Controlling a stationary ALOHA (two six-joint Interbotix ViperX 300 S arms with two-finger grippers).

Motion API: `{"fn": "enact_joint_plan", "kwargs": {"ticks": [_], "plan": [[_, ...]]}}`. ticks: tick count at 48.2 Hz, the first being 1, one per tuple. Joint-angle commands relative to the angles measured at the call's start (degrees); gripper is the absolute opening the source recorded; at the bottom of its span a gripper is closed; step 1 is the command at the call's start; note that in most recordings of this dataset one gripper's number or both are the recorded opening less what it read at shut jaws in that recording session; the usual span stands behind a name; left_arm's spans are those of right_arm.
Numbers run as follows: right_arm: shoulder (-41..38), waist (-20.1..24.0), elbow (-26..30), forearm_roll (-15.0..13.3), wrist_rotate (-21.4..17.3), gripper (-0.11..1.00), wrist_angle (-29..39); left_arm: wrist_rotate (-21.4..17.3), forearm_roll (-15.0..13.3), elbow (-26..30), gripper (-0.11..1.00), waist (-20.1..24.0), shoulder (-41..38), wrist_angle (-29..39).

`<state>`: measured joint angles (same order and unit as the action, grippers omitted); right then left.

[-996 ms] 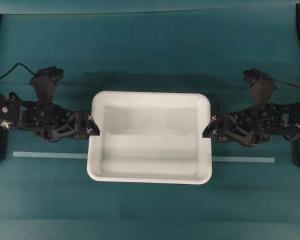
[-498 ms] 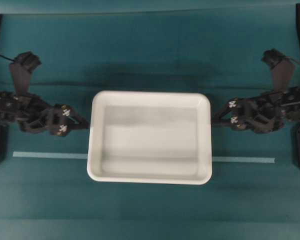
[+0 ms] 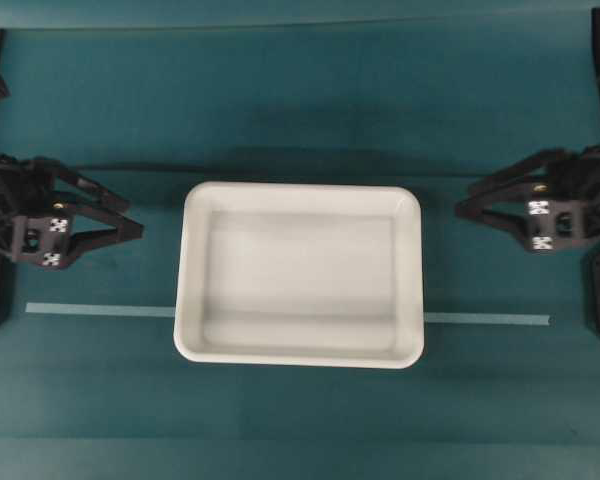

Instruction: Lift the white case with both hands.

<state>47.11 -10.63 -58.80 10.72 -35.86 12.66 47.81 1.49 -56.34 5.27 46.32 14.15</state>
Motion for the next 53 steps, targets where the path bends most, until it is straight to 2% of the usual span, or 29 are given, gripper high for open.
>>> {"fn": "enact_joint_plan", "kwargs": {"ticks": [1,9,19,30,36,44,48,53], "plan": [[1.8,-0.3,1.5,-1.3,1.7,0.83,-0.4,-2.6,0.2,2.1,0.93,-0.1,0.2,-0.1],[6.7,-0.4,1.5,-3.8,2.4,0.83,0.4,-8.2,0.2,2.7,0.93,-0.1,2.5,-0.1],[11.3,-0.3,2.5,-10.0,2.7,0.83,1.8,-13.4,0.1,2.7,0.93,-0.1,6.0,-0.1],[14.8,0.0,3.2,-14.2,2.8,0.83,3.3,-21.3,0.2,2.8,0.93,-0.1,10.2,-0.2],[16.3,1.0,3.5,-15.4,3.4,0.83,4.7,-25.7,0.2,3.3,0.93,-0.1,12.3,-0.2],[18.3,2.8,3.9,-15.5,8.1,0.83,6.2,-31.5,0.1,4.0,0.93,-0.1,15.5,0.0],[19.2,3.3,3.9,-15.5,11.0,0.83,6.9,-33.0,0.1,4.3,0.93,-0.1,16.6,0.1],[20.0,3.3,4.1,-15.4,12.4,0.83,7.3,-33.3,0.1,4.5,0.93,-0.1,17.6,0.1]]}}
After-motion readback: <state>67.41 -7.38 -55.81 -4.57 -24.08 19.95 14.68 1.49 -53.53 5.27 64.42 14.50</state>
